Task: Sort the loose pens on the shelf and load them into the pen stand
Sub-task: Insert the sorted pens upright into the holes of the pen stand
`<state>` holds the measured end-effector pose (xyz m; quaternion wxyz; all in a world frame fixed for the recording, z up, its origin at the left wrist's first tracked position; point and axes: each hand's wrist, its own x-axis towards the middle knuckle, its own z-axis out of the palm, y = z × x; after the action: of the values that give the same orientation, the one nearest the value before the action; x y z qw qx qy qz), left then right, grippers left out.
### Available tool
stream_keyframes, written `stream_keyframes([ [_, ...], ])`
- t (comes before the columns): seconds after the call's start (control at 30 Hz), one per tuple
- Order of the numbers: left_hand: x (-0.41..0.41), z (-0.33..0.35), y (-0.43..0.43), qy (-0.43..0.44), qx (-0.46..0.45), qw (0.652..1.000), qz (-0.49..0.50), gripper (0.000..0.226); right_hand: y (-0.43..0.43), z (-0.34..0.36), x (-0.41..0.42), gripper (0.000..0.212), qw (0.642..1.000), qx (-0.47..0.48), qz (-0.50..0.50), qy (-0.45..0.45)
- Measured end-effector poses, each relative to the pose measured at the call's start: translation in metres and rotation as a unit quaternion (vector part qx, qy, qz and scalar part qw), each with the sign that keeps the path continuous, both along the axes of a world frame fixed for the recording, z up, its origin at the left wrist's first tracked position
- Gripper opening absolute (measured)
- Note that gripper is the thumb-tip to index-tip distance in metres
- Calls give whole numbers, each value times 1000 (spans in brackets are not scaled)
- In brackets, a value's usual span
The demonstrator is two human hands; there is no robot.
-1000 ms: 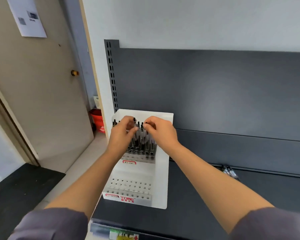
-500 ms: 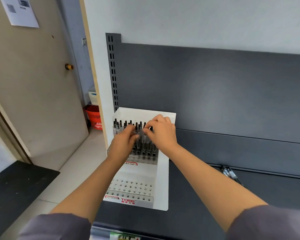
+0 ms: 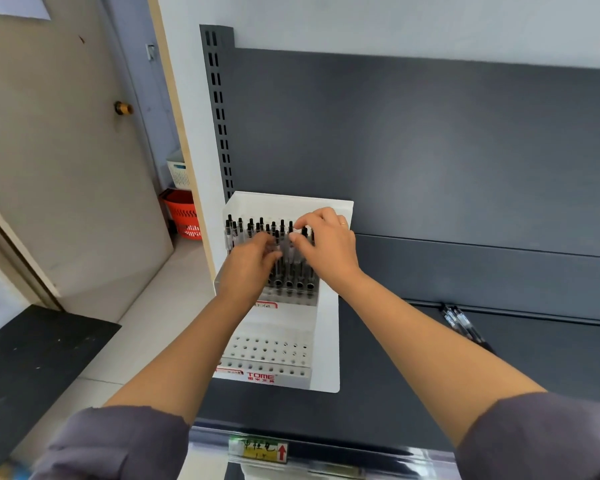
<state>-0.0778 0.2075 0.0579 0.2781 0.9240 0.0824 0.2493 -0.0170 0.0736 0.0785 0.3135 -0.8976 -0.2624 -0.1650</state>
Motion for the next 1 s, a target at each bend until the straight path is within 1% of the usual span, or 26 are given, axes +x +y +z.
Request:
stream_keyframes([
  [0.07,-5,0,-4,-16,-15,1000,18,14,-8,1,-4,18,1000,24,5,-1],
  [0.1,-8,0,-8,-32,-16,999,25,16,-13,2,-5,18,1000,29,9,-2],
  [0.2,-14,6,-27,-92,35,995,13,16,-33,3,-9,20,999,25,13,-18],
  [0.3,-16,14,-60,-119,90,989,-17,8,-65,1,-14,21,999,-7,9,-49],
  [0.4,-14,15,-110,-121,107,986,-48,12,-116,-3,-18,24,996,-57,-4,-75],
  [0.5,-12,8,-164,-104,101,985,-97,13,-175,-10,-21,25,993,-98,-21,-66],
  [0.63,-11,-8,-232,-75,73,986,-132,13,-254,-29,-23,24,992,-120,-49,-7],
  [0.73,-11,-21,-275,-46,70,985,-154,14,-303,-42,-24,22,989,-122,-76,38],
  [0.9,4,-33,-314,2,83,979,-186,16,-352,-57,-20,22,984,-107,-105,95],
  [1.0,21,-46,-324,56,75,978,-189,17,-367,-65,-13,21,979,-116,-108,128],
])
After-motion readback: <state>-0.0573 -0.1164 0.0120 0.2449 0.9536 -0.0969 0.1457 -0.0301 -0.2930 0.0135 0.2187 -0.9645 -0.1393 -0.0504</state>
